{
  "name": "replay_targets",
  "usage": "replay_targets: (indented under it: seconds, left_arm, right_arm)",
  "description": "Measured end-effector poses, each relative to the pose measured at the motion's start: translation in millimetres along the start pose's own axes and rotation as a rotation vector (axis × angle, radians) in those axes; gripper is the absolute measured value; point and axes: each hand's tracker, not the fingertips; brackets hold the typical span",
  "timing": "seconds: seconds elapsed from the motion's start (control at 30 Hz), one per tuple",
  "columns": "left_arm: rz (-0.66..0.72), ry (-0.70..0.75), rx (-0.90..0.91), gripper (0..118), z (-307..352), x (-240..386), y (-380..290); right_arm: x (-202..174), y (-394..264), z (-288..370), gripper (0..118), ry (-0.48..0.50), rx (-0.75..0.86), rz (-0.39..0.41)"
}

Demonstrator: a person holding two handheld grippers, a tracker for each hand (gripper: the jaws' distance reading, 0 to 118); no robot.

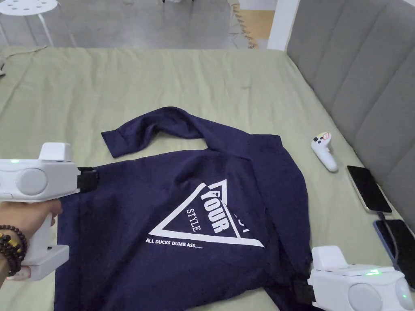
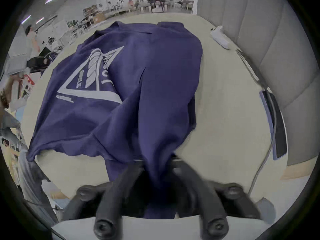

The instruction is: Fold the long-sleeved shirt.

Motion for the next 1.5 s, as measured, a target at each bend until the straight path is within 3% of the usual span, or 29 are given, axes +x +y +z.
replay_targets:
  seconds: [0.03, 0.07, 0.1, 0.23, 0.27, 0.3, 0.33, 0.37, 0.4, 0.47, 0.53, 0.6, 0.7, 0.73, 0.83, 0.9, 1.2, 1.37, 1.5]
  left_arm:
    - [0.023, 0.005, -0.031, 90, -11.7, -2.7, 5.2]
    - [0.04, 0.017, -0.058, 104, -23.6, -7.8, 9.9]
    - [0.049, 0.027, -0.055, 106, -32.0, -12.0, 13.3]
    - [0.003, 0.064, -0.125, 101, -68.5, -18.6, 19.1]
    - [-0.028, 0.064, -0.173, 96, -78.3, -17.6, 17.0]
    - [-0.053, 0.085, -0.218, 79, -84.6, -15.4, 13.0]
    - [-0.088, 0.122, -0.251, 77, -90.7, -11.5, 8.3]
    - [-0.074, 0.084, -0.149, 54, -81.3, -6.9, 6.6]
    - [-0.037, 0.112, -0.126, 9, -75.3, -6.7, 10.4]
    - [-0.026, 0.038, -0.085, 9, -58.3, 8.8, 9.6]
    - [-0.065, 0.091, -0.07, 9, -47.9, 12.2, 14.7]
    - [-0.037, 0.061, -0.041, 9, -30.1, 4.6, 24.8]
    - [0.015, 0.043, 0.072, 9, 11.1, -8.9, 49.0]
    - [0.003, 0.042, 0.129, 9, 26.8, -10.4, 58.2]
    - [-0.099, 0.137, 0.25, 9, 68.2, 2.3, 86.9]
    - [-0.086, 0.145, 0.332, 9, 95.6, 2.8, 114.1]
    - [-0.05, 0.167, 0.603, 9, 223.7, 32.3, 267.7]
    - [-0.085, 0.209, 0.638, 9, 255.3, 48.7, 299.9]
    - [-0.034, 0.215, 0.628, 9, 249.4, 39.7, 289.8]
  right_arm:
    - [-0.7, 0.7, -1.4, 8, 0.02, 0.009, -0.017]
    - [-1.9, 1.2, -3.5, 8, 0.009, -0.001, -0.02]
    - [-2.5, 0.5, -3.2, 8, 0.007, 0.001, -0.012]
    - [-3.2, 1.2, -2.4, 8, 0.002, -0.003, -0.009]
    - [-2.7, 1.6, -2.5, 8, 0.006, -0.005, -0.015]
    - [-2.3, 1.7, -2.6, 8, 0.011, -0.005, -0.021]
    - [-1.2, 1.3, -2.9, 8, 0.015, -0.005, -0.024]
    - [0.1, 1.0, -3.0, 8, 0.017, -0.005, -0.024]
    - [-0.4, 1.3, -2.9, 8, 0.017, -0.005, -0.023]
    - [-2.9, 3.6, -1.1, 8, 0.016, -0.01, -0.013]
    - [-2.6, 9.6, 6.4, 8, 0.023, -0.018, 0.031]
    - [0.8, 19.7, 26.9, 8, 0.024, 0.048, 0.065]
    - [20.6, 51.2, 70.3, 8, 0.078, 0.181, 0.02]
    - [26.4, 66.5, 86.1, 8, 0.086, 0.224, 0.045]
    - [34.9, 119.7, 123.2, 8, -0.01, 0.343, 0.137]
    - [43.7, 161.5, 145.2, 8, -0.075, 0.421, 0.16]
    - [55.6, 359.0, 251.4, 8, -0.164, 0.672, 0.09]
    - [51.7, 390.3, 284.5, 8, -0.147, 0.716, 0.05]
    - [55.6, 381.7, 274.5, 8, -0.128, 0.711, 0.034]
